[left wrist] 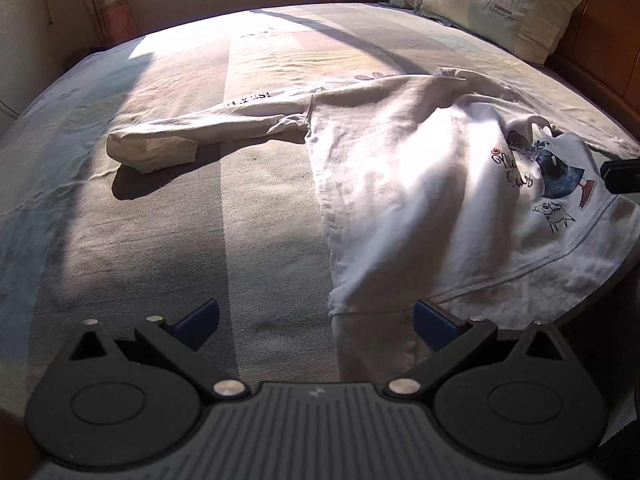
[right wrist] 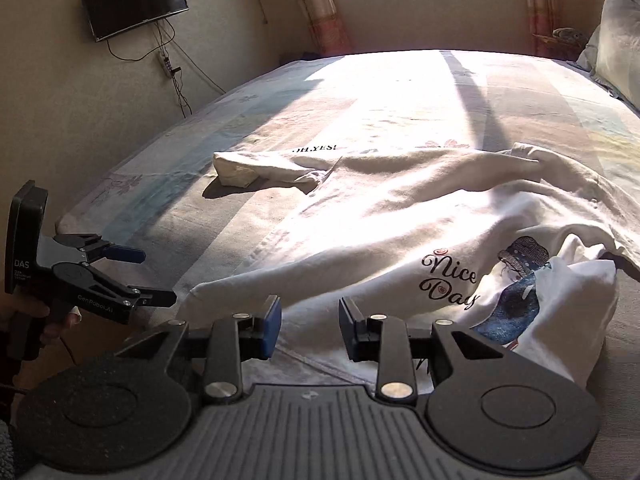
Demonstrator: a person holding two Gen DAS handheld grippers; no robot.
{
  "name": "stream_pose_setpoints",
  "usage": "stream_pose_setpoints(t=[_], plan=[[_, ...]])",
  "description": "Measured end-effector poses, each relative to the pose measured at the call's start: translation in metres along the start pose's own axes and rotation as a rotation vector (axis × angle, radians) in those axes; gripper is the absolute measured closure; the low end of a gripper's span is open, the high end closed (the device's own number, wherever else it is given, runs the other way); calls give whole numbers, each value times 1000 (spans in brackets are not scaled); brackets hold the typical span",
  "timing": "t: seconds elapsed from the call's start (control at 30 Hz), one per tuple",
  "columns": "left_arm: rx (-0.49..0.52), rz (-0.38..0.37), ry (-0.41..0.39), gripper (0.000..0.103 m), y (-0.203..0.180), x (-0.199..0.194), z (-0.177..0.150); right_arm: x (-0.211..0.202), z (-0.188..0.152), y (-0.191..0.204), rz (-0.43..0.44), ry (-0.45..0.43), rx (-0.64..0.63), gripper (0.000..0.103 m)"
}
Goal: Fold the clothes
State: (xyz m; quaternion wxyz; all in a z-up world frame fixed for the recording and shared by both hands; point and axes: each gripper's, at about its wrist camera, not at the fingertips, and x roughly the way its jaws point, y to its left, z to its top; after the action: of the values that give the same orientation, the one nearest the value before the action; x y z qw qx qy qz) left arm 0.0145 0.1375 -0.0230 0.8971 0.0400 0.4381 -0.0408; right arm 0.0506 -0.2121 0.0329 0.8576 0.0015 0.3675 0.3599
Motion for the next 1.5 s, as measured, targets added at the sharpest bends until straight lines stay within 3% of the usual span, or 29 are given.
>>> stream_pose_setpoints(t=[0.23, 0.37, 0.53, 0.73, 0.8, 0.83, 0.87, 0.97, 1.2, 1.33, 1.4, 1.5], plan=[[57, -69, 6, 1, -40, 10, 17, -61, -33, -107, -306, -130, 246, 66], [80, -82, 26, 1, -59, 15, 23, -49, -67, -151, -394, -85, 363, 66], [107, -84, 47, 1, -80, 19, 33, -15, -87, -152, -310, -56, 393, 62], [143, -81, 62, 1, -105, 25, 41, 16, -91, -116, -400, -43, 227, 35], [156, -84, 69, 1, -112, 27, 43, 24, -93, -100, -434, -28, 151, 34], [164, -83, 70, 1, -116, 28, 43, 27, -94, -92, -441, -22, 107, 40], [171, -82, 67, 1, -119, 28, 44, 25, -94, -89, -437, -24, 90, 57], [183, -102, 54, 0, -124, 24, 45, 5, -93, -94, -422, -38, 118, 88], [159, -76, 36, 1, -114, 16, 42, -43, -89, -105, -394, -71, 178, 91], [145, -69, 27, 1, -108, 12, 39, -69, -89, -118, -477, -68, 159, 92], [144, -71, 22, 0, -105, 9, 37, -70, -91, -125, -563, -31, 130, 100], [148, -69, 17, 1, -100, 5, 35, -75, -95, -138, -614, -2, 171, 98]])
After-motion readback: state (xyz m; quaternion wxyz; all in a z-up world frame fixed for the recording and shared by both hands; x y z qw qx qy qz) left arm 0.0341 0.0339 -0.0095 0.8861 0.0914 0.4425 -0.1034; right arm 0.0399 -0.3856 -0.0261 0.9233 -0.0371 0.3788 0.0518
